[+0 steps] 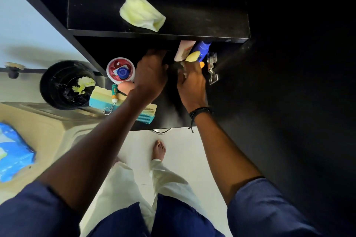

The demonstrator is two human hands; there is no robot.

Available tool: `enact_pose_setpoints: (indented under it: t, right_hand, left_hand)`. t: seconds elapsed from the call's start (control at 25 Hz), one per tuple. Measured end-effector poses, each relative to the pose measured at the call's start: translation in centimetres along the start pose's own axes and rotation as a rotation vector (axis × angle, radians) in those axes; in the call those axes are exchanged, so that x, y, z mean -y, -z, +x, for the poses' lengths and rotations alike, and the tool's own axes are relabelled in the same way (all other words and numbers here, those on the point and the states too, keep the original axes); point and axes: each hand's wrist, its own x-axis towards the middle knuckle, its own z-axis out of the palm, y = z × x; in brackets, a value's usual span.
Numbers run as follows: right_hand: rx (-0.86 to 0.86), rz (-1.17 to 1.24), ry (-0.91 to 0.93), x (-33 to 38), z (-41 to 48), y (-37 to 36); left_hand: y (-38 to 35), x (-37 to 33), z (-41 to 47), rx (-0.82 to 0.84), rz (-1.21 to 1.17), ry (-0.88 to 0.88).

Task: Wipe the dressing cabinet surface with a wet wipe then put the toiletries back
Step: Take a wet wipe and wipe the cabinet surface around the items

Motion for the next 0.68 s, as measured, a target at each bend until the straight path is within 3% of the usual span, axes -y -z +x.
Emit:
enact_pose_setpoints:
  t: [0.16,0.4,0.68]
  right_hand:
    - [0.199,0.219,0.040,2.8,-0.4,-3.7]
    - [0.544,0.174,-0.078,5.8,1.2,-6.8]
    - [0.594,0.165,-0.003,6.5,1.8,-8.5]
  left_hand:
    - [2.9,3.9,-1.2,-0.015,0.102,0.129]
    - [4.5,6.8,-0.9,0.128,0.130,0.401]
    - [3.4,7.3,-0.1,0.230,0.016,0.633]
